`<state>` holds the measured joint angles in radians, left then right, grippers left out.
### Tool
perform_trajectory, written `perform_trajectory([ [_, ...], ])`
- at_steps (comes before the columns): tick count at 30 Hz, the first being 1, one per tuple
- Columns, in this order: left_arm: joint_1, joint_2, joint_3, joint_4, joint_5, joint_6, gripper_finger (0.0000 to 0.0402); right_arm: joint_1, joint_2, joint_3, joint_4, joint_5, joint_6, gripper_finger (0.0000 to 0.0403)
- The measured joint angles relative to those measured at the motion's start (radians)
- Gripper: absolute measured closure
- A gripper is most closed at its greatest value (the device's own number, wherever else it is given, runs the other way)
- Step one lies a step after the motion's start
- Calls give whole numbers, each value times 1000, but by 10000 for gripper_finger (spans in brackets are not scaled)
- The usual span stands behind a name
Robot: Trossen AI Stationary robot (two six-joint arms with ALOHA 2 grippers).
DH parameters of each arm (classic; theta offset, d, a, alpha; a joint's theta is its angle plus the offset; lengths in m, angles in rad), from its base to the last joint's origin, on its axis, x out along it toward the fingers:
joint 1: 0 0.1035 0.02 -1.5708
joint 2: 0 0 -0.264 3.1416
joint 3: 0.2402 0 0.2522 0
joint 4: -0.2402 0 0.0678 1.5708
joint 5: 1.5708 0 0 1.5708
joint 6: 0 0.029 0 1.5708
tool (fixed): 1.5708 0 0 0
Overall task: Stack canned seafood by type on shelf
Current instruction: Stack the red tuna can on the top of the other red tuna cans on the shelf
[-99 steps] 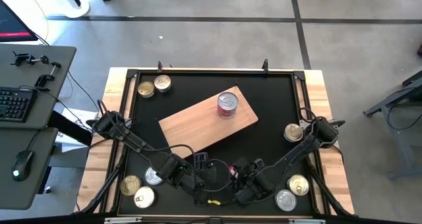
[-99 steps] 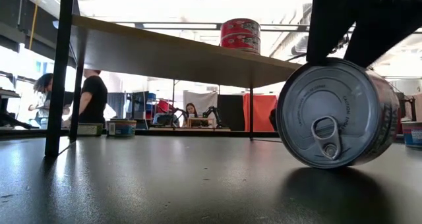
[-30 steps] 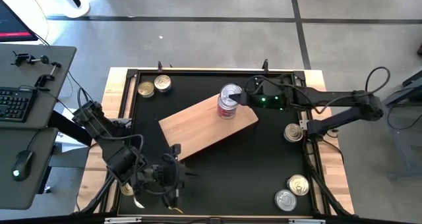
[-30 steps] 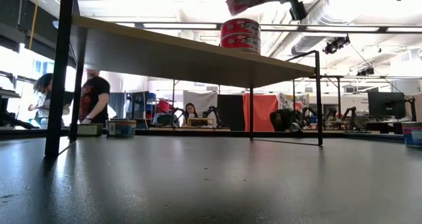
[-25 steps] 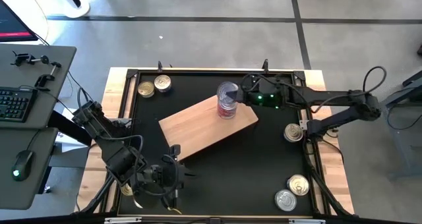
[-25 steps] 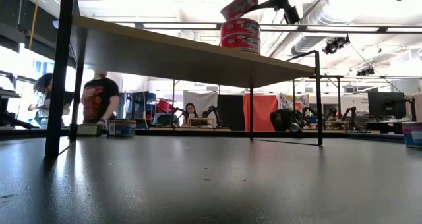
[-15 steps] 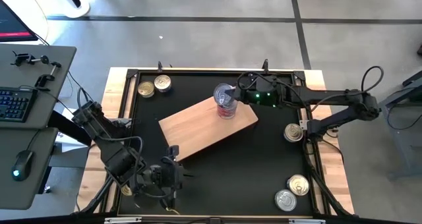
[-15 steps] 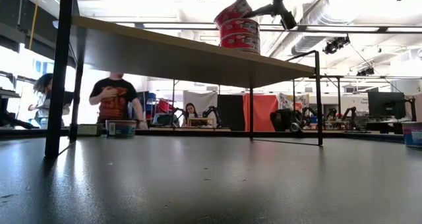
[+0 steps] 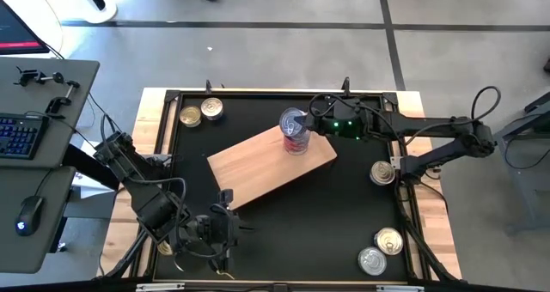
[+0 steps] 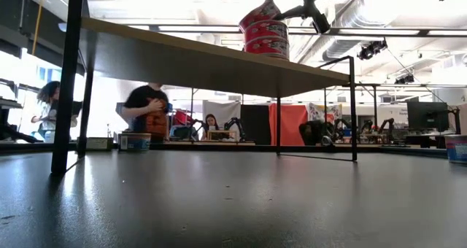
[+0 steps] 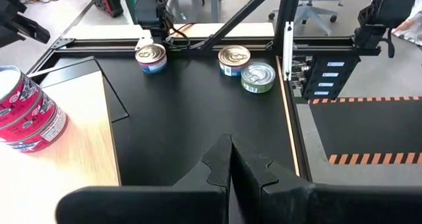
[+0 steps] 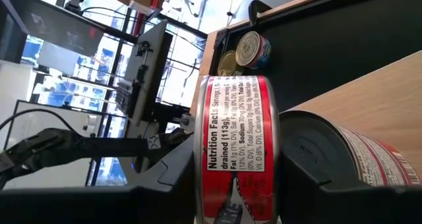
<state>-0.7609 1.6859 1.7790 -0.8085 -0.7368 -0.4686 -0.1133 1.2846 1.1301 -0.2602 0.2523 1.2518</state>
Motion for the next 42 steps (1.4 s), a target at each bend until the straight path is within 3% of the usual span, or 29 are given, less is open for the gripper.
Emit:
perform_trajectory([
  [28, 1, 0, 0, -4, 1, -27, 402, 9, 0, 0, -4, -1, -37, 256],
  [36, 1, 0, 0, -5, 1, -27, 402, 9, 1, -2, -19, -4, -37, 187],
  [42, 1, 0, 0, -11, 0, -26, 401, 9, 1, -2, -17, -74, -41, 148],
])
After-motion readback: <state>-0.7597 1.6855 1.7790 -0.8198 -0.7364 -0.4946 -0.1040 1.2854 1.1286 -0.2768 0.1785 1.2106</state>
